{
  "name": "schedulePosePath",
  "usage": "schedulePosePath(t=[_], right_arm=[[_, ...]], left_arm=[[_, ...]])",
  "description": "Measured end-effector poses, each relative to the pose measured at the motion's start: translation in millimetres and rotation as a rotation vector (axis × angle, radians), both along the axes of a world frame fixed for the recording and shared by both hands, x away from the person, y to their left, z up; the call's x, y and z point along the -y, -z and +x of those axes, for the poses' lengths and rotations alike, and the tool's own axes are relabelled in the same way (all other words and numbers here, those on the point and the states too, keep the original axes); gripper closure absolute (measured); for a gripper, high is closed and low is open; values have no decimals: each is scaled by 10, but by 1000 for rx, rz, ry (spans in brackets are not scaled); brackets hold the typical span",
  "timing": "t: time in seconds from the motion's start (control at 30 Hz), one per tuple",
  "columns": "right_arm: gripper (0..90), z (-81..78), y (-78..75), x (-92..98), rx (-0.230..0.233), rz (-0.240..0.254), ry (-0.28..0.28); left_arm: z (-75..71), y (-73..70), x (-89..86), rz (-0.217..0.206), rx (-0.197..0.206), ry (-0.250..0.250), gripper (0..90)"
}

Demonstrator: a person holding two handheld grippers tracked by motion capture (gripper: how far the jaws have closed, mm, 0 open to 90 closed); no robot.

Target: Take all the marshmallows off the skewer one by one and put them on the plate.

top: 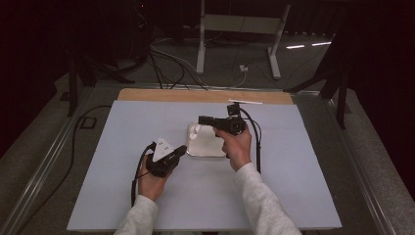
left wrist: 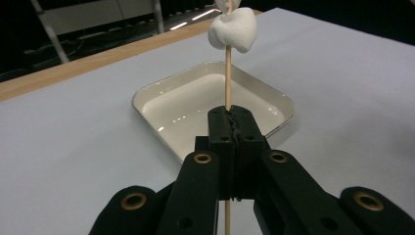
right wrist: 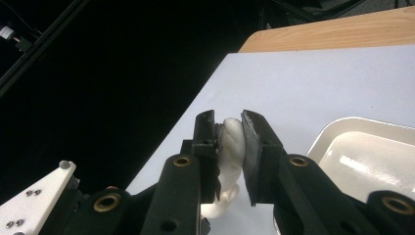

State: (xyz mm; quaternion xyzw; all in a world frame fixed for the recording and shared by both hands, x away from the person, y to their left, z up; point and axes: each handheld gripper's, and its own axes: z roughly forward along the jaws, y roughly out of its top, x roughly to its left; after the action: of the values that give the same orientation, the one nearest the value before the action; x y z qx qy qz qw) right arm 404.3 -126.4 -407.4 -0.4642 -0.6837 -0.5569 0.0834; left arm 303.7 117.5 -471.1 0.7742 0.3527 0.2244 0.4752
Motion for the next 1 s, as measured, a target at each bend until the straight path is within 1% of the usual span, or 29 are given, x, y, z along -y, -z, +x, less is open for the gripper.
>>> schedulePosePath(t=[0.07,0.13,0.17,0.2,0.23,0.27,0.3,0.33,0.37,0.4,0.43,0.47,0.5,0.53,0.57,0.6,0.63,0.67,0.7,0.77,0.8,0.83,0.87,0.9,0.93,0.97,1.0], right_arm=[[779,-2,2,7,-1,5,6],[784,-3,6,20,3,8,17],[784,-3,6,20,3,8,17],[792,-4,-41,126,24,72,78],[794,10,-103,243,31,123,115],[794,10,-103,243,31,123,115],[792,19,-185,341,50,111,142],[789,19,-266,413,68,77,150],[784,24,-325,465,75,40,136],[779,26,-359,498,81,-9,134],[774,27,-369,515,93,-55,134],[770,46,-313,537,83,-67,120],[768,46,-313,537,83,-67,120],[765,52,-269,536,79,-74,123],[759,78,-143,521,56,-70,113],[759,78,-143,521,56,-70,113],[758,94,-76,506,42,-82,111],[753,127,54,477,18,-112,105],[751,140,110,464,9,-133,109],[746,167,217,447,-8,-161,109],[746,167,217,447,-8,-161,109],[740,183,311,431,-25,-197,110],[735,189,355,425,-37,-209,107],[735,189,355,425,-37,-209,107],[710,198,434,413,-58,-229,99],[666,202,469,406,-70,-238,91],[666,202,469,406,-70,-238,91]], left_arm=[[4,6,-5,7,3,-1,900],[11,24,-7,8,-3,0,900],[13,36,1,40,-13,-13,900],[19,88,3,93,-26,-32,900],[31,152,-27,91,-52,-39,900],[44,186,-72,59,-70,-51,900],[67,180,-110,25,-81,-58,900],[82,155,-140,-6,-81,-65,900],[91,135,-155,-36,-80,-71,900],[93,122,-159,-48,-80,-72,900],[89,116,-149,-46,-76,-72,900],[79,111,-134,-44,-76,-67,900],[72,108,-119,-43,-75,-62,900],[65,105,-108,-45,-74,-60,900],[63,104,-102,-50,-73,-58,900],[64,102,-100,-53,-75,-57,900],[64,99,-100,-54,-74,-56,900],[66,98,-101,-53,-73,-56,900],[72,99,-113,-63,-78,-58,900],[73,99,-119,-68,-79,-58,900],[73,95,-124,-69,-79,-58,900],[73,92,-129,-78,-84,-57,900],[73,92,-129,-80,-86,-57,900],[73,92,-129,-80,-86,-57,900],[74,92,-128,-83,-88,-56,900],[75,93,-127,-84,-90,-55,900],[77,94,-124,-83,-90,-54,900]])
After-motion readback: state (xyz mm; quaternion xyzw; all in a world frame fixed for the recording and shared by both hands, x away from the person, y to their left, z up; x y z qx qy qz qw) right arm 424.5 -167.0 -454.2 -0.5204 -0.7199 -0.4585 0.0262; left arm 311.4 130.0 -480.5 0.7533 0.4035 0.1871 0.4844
